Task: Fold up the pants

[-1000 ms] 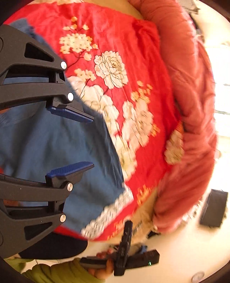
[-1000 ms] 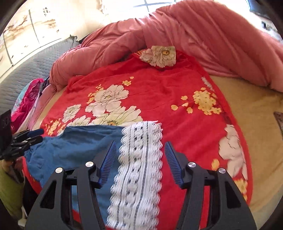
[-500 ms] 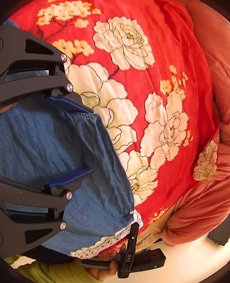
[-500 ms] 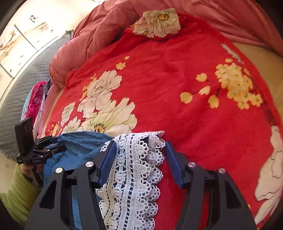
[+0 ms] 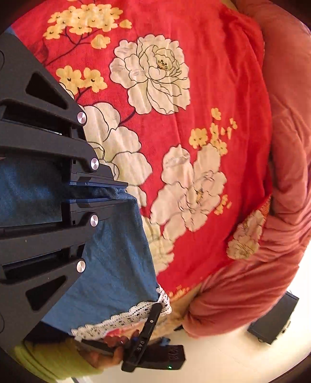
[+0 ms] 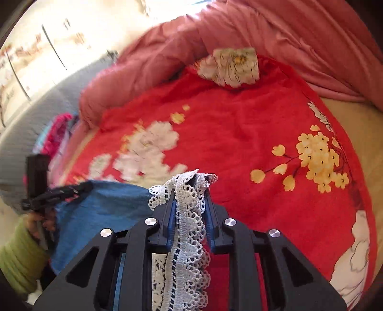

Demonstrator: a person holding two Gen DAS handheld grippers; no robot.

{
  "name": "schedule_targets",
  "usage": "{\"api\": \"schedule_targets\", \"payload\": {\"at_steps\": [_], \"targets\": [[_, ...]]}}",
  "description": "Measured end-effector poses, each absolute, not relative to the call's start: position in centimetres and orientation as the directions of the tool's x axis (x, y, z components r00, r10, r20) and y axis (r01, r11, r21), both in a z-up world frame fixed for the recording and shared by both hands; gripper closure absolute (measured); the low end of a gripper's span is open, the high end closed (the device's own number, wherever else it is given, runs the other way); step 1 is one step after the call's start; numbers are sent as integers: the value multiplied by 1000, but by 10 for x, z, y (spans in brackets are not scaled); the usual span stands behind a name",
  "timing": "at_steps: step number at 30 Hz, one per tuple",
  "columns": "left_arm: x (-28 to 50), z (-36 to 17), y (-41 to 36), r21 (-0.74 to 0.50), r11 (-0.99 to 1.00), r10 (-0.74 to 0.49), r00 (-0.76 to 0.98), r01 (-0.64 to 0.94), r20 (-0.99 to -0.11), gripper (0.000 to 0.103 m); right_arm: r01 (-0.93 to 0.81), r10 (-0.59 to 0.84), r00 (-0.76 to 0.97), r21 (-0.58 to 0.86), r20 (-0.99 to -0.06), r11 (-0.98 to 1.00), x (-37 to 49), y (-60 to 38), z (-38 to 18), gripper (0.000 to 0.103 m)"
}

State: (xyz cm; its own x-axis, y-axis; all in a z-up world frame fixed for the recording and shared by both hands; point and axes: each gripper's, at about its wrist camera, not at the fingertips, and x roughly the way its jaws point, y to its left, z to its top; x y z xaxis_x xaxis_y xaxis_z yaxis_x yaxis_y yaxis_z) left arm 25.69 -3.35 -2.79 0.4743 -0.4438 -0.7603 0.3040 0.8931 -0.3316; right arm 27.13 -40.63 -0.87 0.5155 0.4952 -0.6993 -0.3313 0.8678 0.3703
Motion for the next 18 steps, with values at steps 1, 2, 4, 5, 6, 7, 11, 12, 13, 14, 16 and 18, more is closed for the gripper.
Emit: {"api": "schedule_targets", "payload": {"at_steps": [1,2,4,5,6,7,11,12,13,14,16,18], "targets": [[258,-34,-36,-310,901,-424,470,302,-775,101,-336,457,499,321,-736,885,277,-400,-16,84],[260,-38,-37,-297,907,-410,468,299,-783,100,-331,428,475,295,-769,896,282,-395,-24,84],[263,-49,-37,-287,916,-391,456,282,-800,97,-316,404,450,281,-797,906,287,-392,-37,83],[264,-52,-35,-292,916,-391,454,274,-801,96,-314,402,453,280,-796,907,287,-393,-38,82],[264,-54,-33,-303,914,-397,452,269,-799,96,-310,392,461,269,-796,912,286,-393,-37,77],[265,-55,-31,-313,913,-403,452,262,-796,96,-306,377,470,254,-798,918,285,-394,-37,74],[259,-47,-18,-336,915,-404,487,225,-774,69,-267,381,541,277,-750,923,271,-408,-25,56],[253,-40,-11,-357,911,-412,497,207,-764,65,-247,392,574,305,-719,920,263,-416,-16,52],[247,-32,-4,-375,906,-422,515,198,-746,65,-246,410,603,329,-684,912,251,-424,-7,52],[241,-26,0,-381,904,-424,532,196,-733,65,-249,418,622,339,-662,907,242,-428,2,51],[218,-9,10,-354,917,-391,587,183,-709,65,-237,402,664,333,-631,913,217,-438,15,46],[191,3,17,-329,929,-359,632,170,-687,62,-230,401,682,341,-612,911,192,-444,21,44]]}}
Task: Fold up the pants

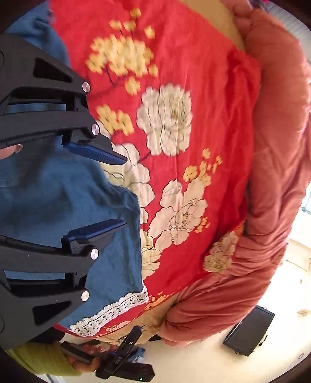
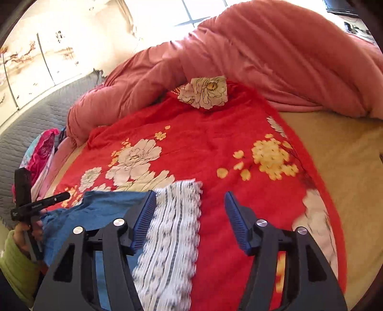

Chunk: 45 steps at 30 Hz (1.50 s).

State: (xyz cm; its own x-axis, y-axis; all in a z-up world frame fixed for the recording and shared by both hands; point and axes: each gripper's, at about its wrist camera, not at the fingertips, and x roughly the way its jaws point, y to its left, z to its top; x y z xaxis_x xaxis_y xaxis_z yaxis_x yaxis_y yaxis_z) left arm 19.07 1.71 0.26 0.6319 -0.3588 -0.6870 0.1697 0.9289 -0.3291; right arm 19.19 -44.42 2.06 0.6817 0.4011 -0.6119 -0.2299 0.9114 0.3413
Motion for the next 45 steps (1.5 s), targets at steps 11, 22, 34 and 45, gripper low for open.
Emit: {"api": "schedule_targets", "payload": {"at_steps": [11,22,34,45], "targets": [[64,24,70,-227,974,-150,735,-6,-661,59,-244,472,599,415,-647,877,103,-436,4,44],[28,2,172,-352,892,-50,711,-284,-702,41,-189,465,510,433,-723,881,121,-430,-20,44],[54,-18,144,-424,862,-129,687,-279,-715,66,-187,571,458,554,-681,811,127,-438,-30,78],[38,-31,167,-354,881,-62,667,-313,-742,73,-218,433,496,374,-753,901,115,-433,-18,87]]}}
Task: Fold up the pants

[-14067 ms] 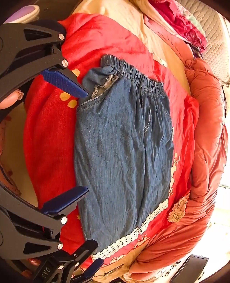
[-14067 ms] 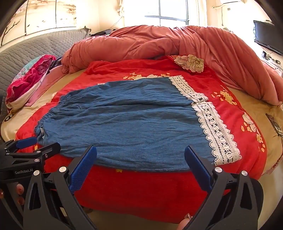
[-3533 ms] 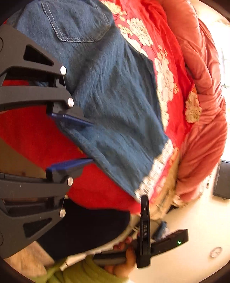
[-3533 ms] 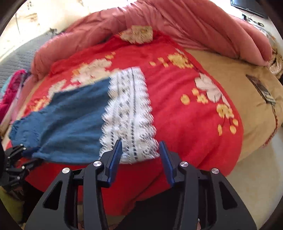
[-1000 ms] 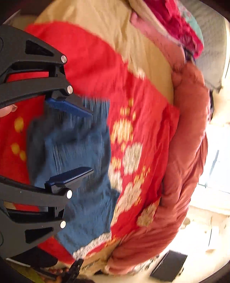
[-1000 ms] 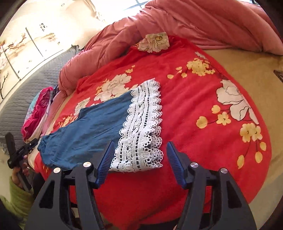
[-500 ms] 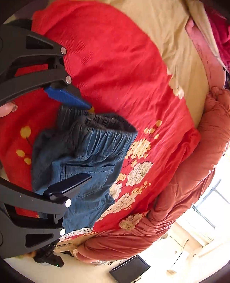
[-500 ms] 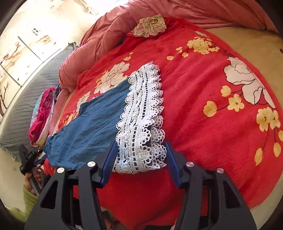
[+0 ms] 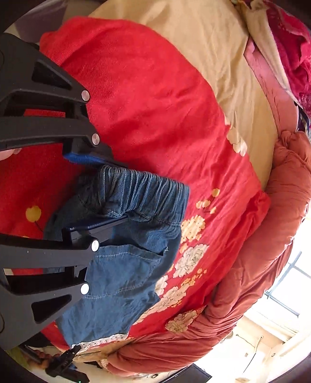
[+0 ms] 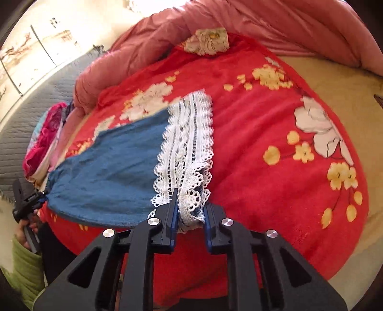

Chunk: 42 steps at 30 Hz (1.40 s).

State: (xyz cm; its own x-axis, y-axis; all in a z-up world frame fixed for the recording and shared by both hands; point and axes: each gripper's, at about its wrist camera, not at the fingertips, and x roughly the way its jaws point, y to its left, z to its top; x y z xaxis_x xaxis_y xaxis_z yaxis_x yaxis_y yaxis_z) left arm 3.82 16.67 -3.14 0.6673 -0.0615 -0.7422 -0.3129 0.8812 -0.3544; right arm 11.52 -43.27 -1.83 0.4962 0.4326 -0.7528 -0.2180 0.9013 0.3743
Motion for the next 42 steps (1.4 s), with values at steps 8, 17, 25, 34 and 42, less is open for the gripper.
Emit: {"api": "schedule_targets", "payload": {"at_steps": [8,17,25,34,42], "targets": [[35,-36,171,-378,871,-73,678,-315,-732,60,-187,402,500,357,-767,915,112,-435,-21,75],[5,32,150,-277,918,40,762,-283,-646,59,-145,333,605,311,-723,939,86,-447,3,62],[51,35,52,-257,966,-150,741,-31,-654,58,-305,394,645,252,-655,918,70,-392,29,62],[88,-35,-30,-144,984,-178,601,104,-780,58,-424,446,554,223,-703,878,94,-314,5,53],[81,-54,-25,-127,982,-185,613,137,-768,56,-364,380,533,200,-756,910,100,-316,-25,51]]}}
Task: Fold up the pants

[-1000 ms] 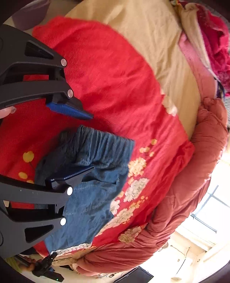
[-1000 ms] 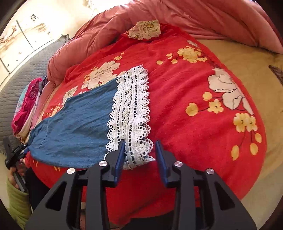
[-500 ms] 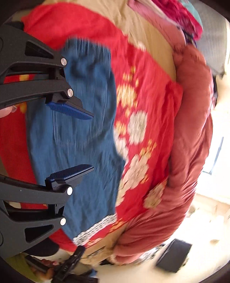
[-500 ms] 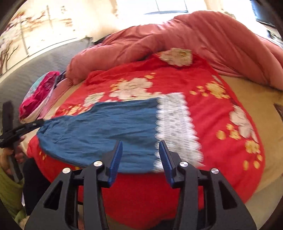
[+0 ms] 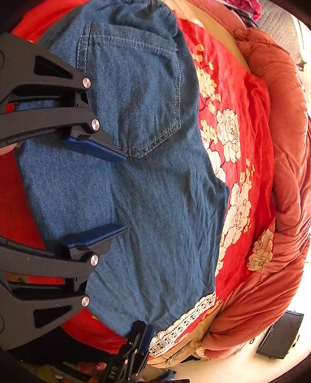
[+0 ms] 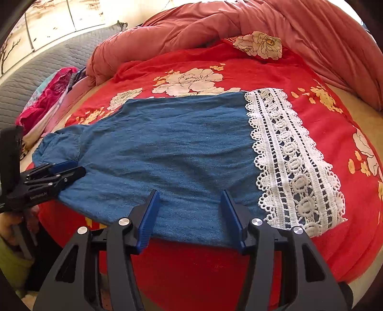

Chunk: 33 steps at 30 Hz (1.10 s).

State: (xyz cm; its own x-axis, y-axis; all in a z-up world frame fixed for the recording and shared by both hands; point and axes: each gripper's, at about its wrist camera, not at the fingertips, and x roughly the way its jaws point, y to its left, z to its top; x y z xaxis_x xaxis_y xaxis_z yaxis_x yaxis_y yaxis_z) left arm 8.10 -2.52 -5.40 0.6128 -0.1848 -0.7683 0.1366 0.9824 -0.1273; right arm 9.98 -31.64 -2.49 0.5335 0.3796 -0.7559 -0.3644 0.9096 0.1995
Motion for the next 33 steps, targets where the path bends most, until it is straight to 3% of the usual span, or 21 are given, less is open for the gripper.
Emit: {"api": "schedule_targets", "payload": {"at_steps": [4,6,11,14,26,33], "targets": [[80,-48,-26,-133,981,-191,614,139,-766,56,-355,429,565,261,-705,898,92,-328,-16,51],[75,-34,-32,-119,977,-205,615,179,-762,41,-309,416,635,279,-651,909,81,-349,0,32],[72,-3,-47,-103,965,-240,650,242,-721,38,-184,343,727,312,-595,932,69,-392,17,30],[80,8,-64,-113,952,-276,646,283,-712,35,-125,307,733,323,-607,938,70,-408,14,20],[146,25,-148,-98,896,-347,544,434,-764,12,-55,312,712,393,-629,918,69,-428,-2,19],[191,22,-184,-53,877,-334,525,478,-783,12,-45,333,692,422,-641,905,85,-422,-12,19]]}}
